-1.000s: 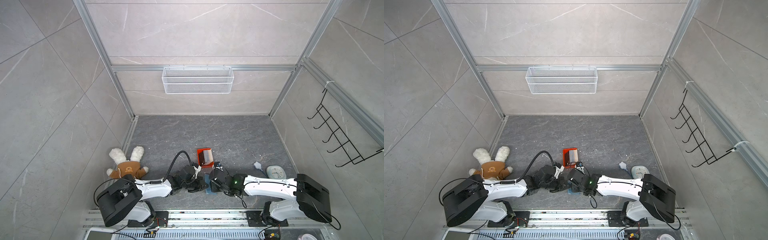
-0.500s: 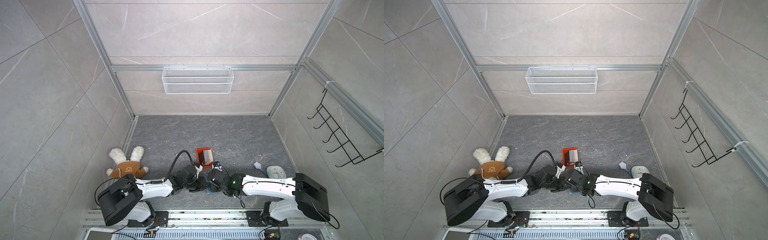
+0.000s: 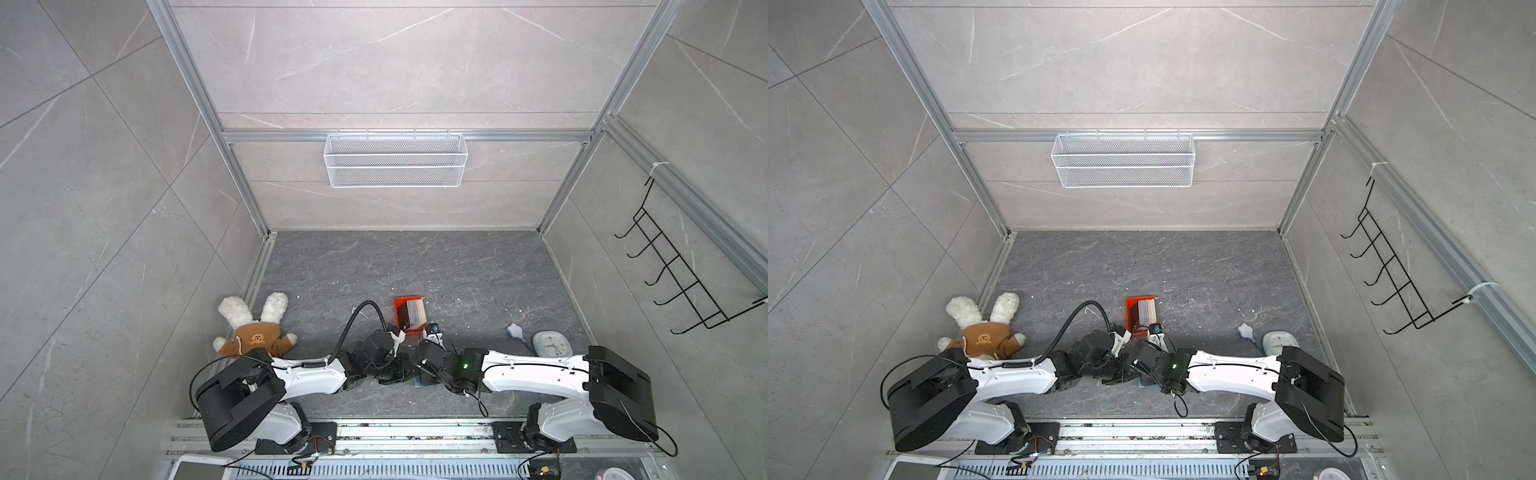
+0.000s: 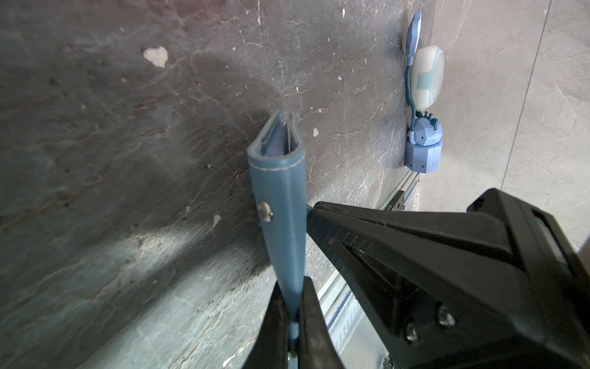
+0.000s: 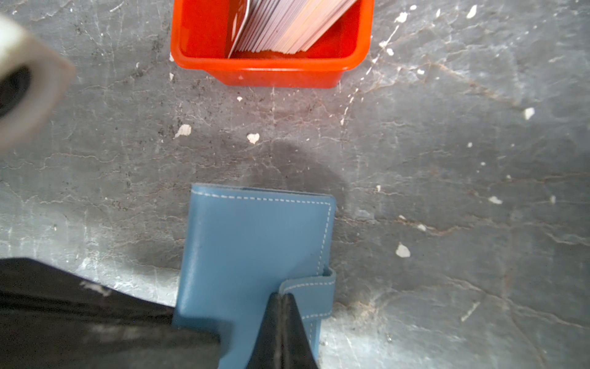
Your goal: Put the credit cards into the card holder
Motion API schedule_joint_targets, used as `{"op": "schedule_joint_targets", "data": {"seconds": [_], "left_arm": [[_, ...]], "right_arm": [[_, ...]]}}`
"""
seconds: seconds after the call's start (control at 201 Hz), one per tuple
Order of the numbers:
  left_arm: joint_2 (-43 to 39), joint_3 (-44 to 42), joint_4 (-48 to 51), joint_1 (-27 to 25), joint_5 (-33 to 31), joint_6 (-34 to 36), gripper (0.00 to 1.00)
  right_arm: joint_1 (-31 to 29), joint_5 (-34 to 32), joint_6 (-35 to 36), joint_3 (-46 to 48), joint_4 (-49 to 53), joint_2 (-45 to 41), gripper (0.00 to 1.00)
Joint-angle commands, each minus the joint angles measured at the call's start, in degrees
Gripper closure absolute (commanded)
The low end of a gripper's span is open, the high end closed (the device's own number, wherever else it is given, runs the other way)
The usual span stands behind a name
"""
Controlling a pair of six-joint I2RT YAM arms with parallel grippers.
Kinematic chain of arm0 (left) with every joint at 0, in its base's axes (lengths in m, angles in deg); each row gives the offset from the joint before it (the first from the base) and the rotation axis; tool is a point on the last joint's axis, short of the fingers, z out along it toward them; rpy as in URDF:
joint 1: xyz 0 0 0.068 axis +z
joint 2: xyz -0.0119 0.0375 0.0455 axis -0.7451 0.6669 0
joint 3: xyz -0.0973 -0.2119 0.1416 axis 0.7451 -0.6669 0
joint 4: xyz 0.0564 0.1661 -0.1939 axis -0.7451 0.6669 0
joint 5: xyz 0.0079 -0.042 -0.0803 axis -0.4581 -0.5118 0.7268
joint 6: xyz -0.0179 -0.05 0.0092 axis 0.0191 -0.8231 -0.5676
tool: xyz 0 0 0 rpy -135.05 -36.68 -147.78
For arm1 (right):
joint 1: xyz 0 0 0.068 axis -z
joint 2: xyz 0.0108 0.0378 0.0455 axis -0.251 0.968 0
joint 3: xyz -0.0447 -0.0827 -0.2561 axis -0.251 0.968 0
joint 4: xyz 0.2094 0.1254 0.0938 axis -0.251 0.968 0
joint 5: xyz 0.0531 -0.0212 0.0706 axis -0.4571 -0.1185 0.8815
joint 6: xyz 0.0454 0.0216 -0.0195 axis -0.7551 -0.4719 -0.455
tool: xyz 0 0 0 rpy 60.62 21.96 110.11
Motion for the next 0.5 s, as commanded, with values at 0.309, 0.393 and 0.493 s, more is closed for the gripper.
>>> {"op": "schedule_joint_targets", "data": {"seconds": [0.309,0.393,0.493], "left_arm": [[-0.25,1.61,3.11,-0.68,-2.05,1.48,1.00],[0.07,1.68,3.74,-0.74,-2.47,1.50,1.00],[0.19,1.67,3.81,-0.90,-2.51,1.47,1.00]], "right_arm": [[-0.16,-5.57,-2.01,0.94,5.00,-2.82,1.00],[-0.25,-5.75,-2.18,1.10,4.93,-3.03,1.00],[-0.32,-5.95,-2.28,1.21,4.92,-3.33,1.00]]}}
